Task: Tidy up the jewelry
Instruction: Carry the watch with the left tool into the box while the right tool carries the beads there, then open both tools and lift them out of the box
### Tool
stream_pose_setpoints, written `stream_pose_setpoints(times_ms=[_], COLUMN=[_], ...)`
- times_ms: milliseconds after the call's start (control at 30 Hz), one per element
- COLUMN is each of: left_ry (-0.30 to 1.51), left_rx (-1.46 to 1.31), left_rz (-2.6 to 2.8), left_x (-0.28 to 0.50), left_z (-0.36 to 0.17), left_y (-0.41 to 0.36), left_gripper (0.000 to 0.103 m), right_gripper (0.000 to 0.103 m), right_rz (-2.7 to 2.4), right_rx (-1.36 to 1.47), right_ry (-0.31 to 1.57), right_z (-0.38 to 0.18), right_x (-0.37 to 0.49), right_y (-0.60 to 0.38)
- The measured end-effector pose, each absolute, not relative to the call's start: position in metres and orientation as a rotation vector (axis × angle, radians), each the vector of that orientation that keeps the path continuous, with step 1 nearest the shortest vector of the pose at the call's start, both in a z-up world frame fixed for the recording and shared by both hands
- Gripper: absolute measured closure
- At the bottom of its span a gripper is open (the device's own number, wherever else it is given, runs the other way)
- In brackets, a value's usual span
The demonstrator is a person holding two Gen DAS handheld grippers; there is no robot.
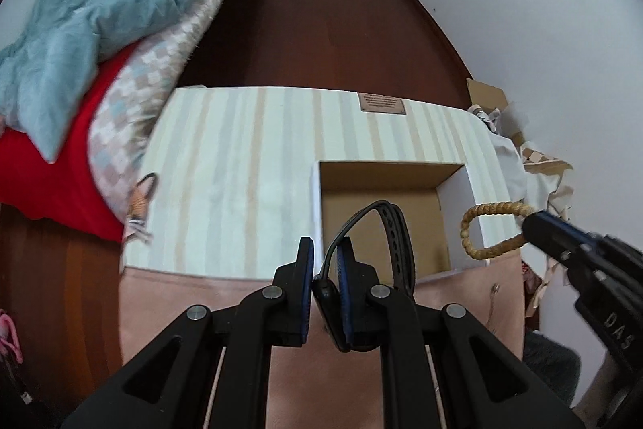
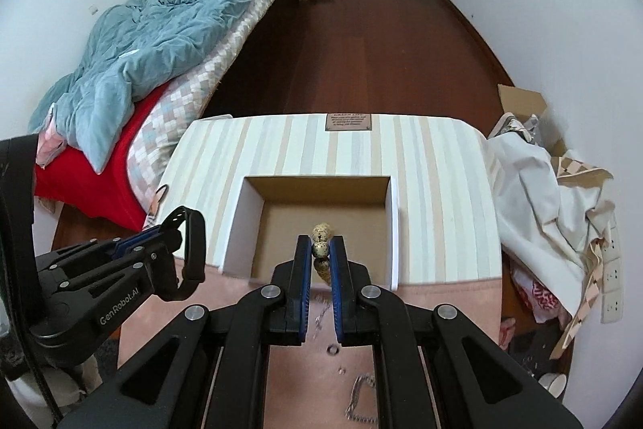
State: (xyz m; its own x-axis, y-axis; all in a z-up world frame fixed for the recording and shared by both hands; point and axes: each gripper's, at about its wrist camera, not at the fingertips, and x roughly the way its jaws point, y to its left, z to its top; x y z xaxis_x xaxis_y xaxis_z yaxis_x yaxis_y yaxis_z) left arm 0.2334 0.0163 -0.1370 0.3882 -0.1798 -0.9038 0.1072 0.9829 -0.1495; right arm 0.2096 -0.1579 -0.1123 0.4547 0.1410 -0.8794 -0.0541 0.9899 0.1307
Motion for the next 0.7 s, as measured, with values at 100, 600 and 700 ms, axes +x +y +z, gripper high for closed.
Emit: stream_pose_setpoints(times_ms=[100, 600, 700], left_ry=[1.205, 1.24, 1.166], left_rx=[-0.097, -0.155, -0.103], left_rz=[-0.212, -0.223, -0.153], left_x=[0.253, 0.288, 0.283], left_z=[-0.152, -0.165, -0.154], left_y=[0.009, 0.0, 0.006], left_gripper=[0.094, 0.036, 0.02], right_gripper=[0.094, 0.065, 0.057], right_rz=[0.143, 0.234, 0.189], right_rx=[0.118, 0.249, 0.195], right_ry=[1.132, 1.248, 1.226], right_z=[-0.129, -0.169, -0.161], right_x=[0.232, 0.27, 0.266], right_y=[-0.163, -0.184, -0.183])
